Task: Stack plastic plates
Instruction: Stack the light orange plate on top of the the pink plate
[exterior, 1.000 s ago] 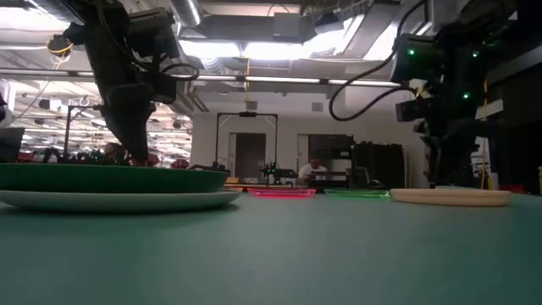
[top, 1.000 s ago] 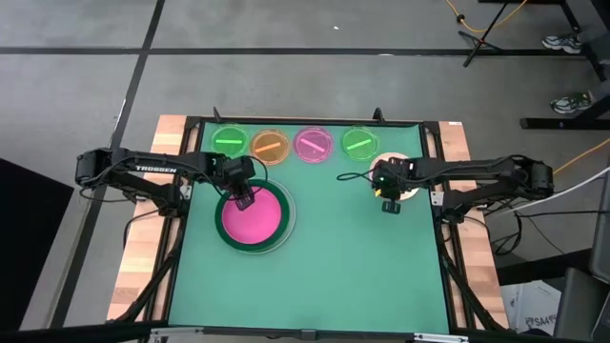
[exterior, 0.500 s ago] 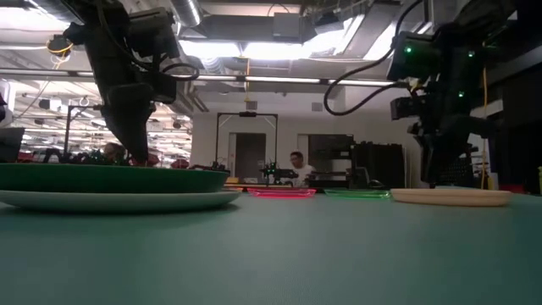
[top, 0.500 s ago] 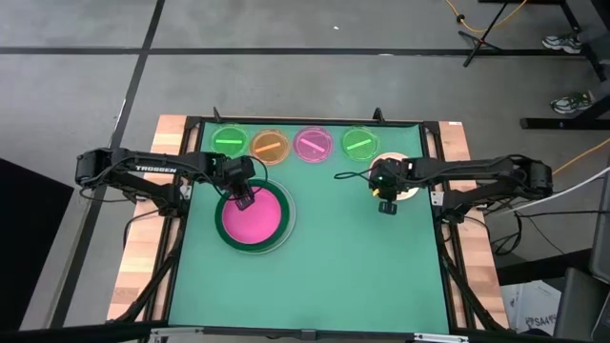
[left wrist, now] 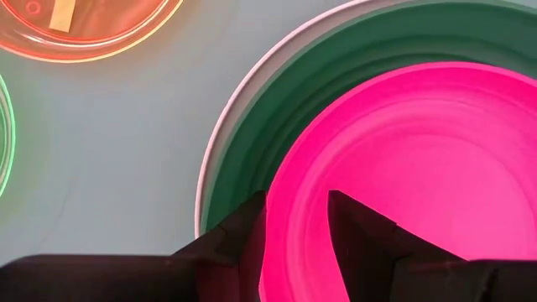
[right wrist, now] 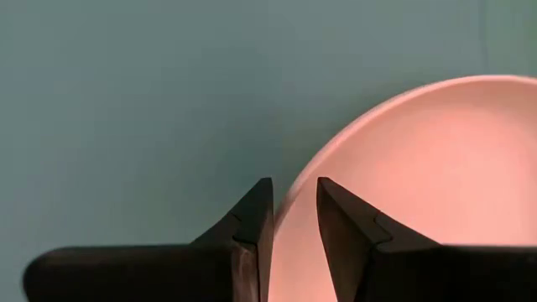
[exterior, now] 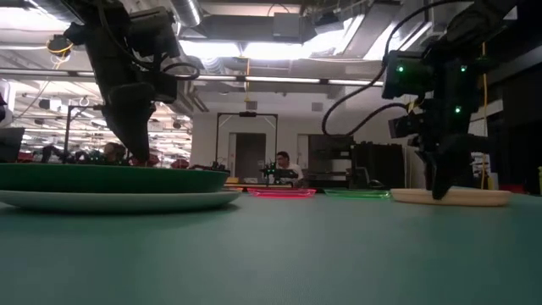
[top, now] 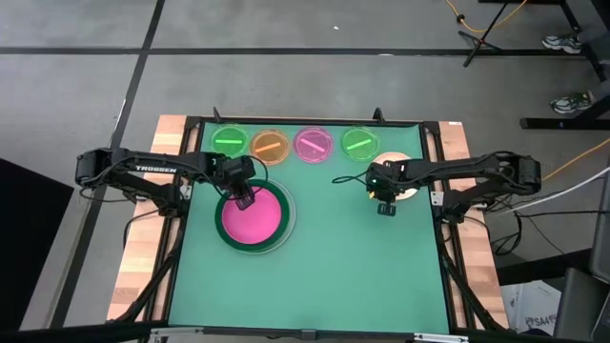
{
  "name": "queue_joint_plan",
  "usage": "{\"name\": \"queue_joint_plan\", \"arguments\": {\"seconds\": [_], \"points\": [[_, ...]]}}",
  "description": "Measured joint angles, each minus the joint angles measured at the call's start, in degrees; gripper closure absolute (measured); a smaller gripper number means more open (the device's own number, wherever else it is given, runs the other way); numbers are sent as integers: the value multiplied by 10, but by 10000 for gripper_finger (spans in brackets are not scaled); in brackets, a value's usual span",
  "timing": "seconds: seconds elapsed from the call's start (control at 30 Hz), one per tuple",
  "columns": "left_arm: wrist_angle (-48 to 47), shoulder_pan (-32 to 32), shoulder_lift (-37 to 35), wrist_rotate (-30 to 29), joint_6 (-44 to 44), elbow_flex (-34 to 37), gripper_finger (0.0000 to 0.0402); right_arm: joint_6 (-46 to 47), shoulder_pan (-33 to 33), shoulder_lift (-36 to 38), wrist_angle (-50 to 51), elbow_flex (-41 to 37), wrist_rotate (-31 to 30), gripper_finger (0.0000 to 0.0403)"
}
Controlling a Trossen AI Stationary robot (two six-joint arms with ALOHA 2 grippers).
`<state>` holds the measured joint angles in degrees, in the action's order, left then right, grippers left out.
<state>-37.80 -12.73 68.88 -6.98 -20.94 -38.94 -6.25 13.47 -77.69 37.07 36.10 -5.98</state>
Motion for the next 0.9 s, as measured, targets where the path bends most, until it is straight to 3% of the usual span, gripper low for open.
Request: {"name": "queue_joint_plan", "arguments": {"seconds": [0.47, 0.77, 0.9], "points": [[1, 0, 0, 0, 0, 0, 279, 0, 0, -34, -2, 2, 0, 323], [25, 0, 0, 0, 1, 0, 279, 0, 0, -34, -2, 2, -1, 394], [45, 0, 0, 0, 1, 0, 279, 0, 0, -35, -2, 1, -1, 395]]}}
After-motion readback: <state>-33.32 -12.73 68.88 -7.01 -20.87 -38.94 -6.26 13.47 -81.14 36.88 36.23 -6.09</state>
